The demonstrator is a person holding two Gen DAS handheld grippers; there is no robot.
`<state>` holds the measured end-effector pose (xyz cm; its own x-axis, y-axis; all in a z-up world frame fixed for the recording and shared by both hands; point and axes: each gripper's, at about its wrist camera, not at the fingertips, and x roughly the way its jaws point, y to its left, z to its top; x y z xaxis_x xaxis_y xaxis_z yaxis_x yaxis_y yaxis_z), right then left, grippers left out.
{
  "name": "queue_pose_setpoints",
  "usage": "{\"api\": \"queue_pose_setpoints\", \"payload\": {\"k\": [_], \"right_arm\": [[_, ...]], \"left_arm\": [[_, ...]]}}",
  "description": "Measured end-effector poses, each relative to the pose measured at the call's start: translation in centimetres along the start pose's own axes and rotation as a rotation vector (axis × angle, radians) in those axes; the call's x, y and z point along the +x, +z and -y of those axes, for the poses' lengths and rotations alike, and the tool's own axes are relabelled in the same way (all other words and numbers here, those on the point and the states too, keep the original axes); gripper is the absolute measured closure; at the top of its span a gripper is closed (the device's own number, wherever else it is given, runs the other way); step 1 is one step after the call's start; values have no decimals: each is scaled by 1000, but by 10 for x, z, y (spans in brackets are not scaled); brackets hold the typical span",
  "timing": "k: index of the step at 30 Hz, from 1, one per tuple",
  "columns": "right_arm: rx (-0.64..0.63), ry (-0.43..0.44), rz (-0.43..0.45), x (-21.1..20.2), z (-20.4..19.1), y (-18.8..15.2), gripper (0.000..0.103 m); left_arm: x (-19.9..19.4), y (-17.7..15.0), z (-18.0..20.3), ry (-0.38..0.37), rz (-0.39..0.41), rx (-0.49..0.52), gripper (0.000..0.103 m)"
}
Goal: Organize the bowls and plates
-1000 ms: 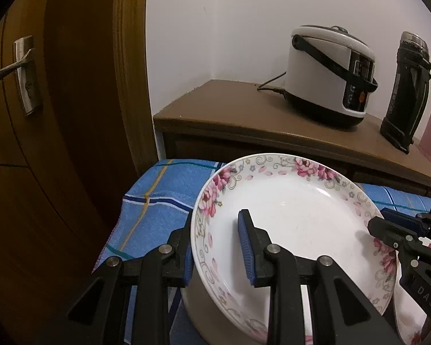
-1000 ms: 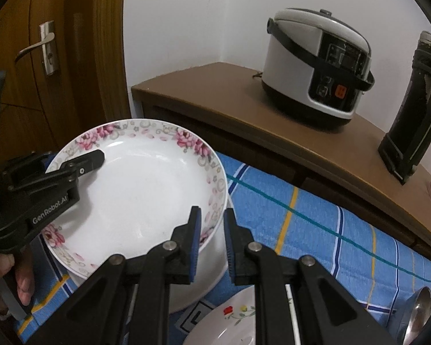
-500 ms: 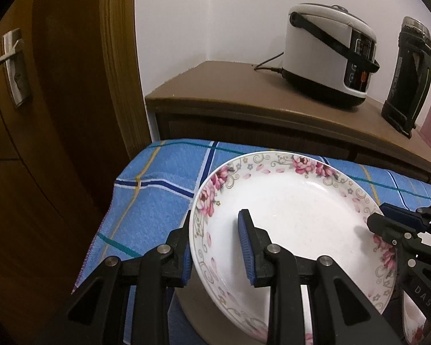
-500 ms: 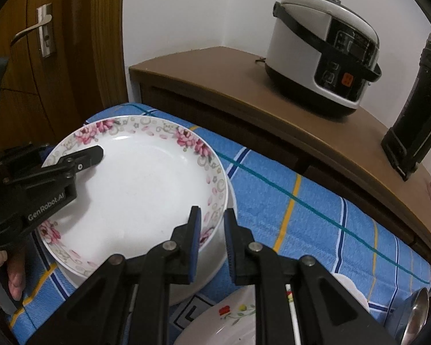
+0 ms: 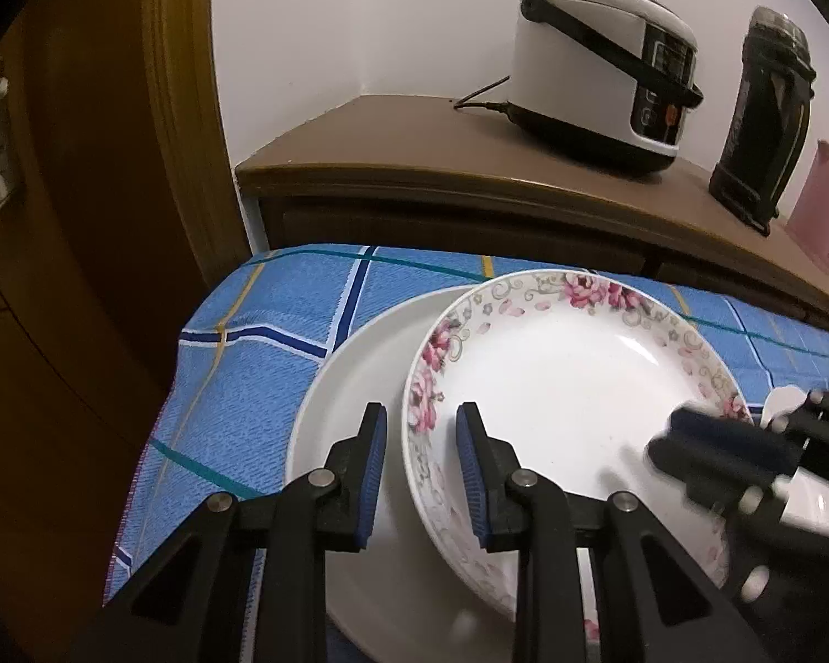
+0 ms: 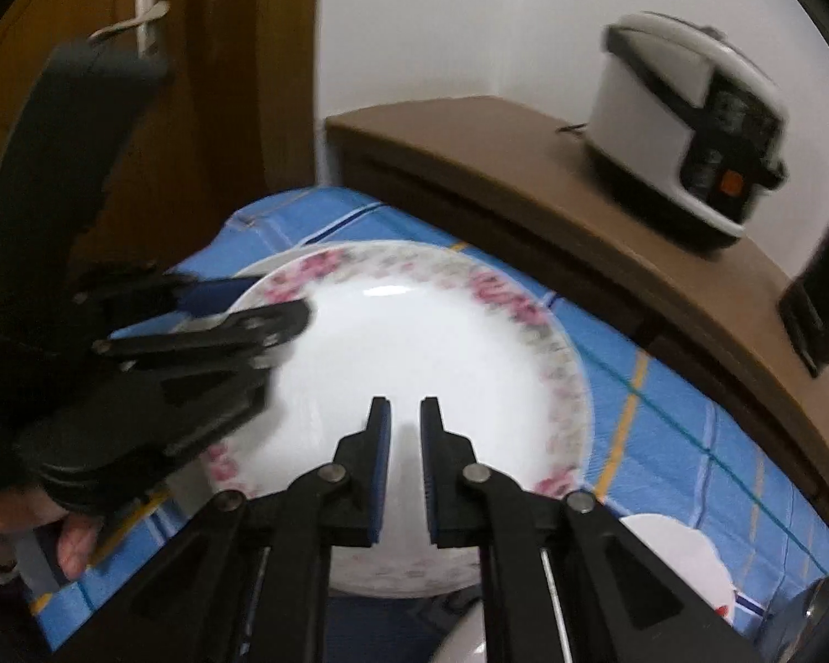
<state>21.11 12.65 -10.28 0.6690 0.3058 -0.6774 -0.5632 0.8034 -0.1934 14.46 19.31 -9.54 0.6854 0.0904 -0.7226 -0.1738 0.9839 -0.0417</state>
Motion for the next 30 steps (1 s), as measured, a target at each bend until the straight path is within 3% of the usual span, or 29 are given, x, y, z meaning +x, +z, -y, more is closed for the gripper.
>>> {"api": "queue_pose_setpoints", "payload": {"k": [9, 11, 13, 14, 23, 26, 28, 30], "right_arm": [[208, 26, 30, -12, 46, 0, 91], [279, 47, 40, -11, 59, -1, 84], [366, 91, 18, -8, 73, -3, 58], [405, 105, -10, -3, 80, -5, 54], [357, 137, -140, 22, 70, -8, 55], [334, 139, -135, 22, 66, -6, 53], [322, 145, -135, 23, 63, -8, 54], [304, 138, -120, 18, 61, -8, 67]], "left_arm": [[-3, 0, -2, 33, 18, 3, 72], [-2, 0, -2, 33, 16, -1, 71], [-2, 0, -2, 44, 20, 2, 70], [-2, 0, -1, 48, 22, 5, 70], [-2, 0, -1, 51, 23, 8, 70], [-3, -1, 0, 52, 23, 9, 70], [-3, -1, 0, 69, 24, 11, 70], [-3, -1, -2, 82, 19, 5, 70]]}}
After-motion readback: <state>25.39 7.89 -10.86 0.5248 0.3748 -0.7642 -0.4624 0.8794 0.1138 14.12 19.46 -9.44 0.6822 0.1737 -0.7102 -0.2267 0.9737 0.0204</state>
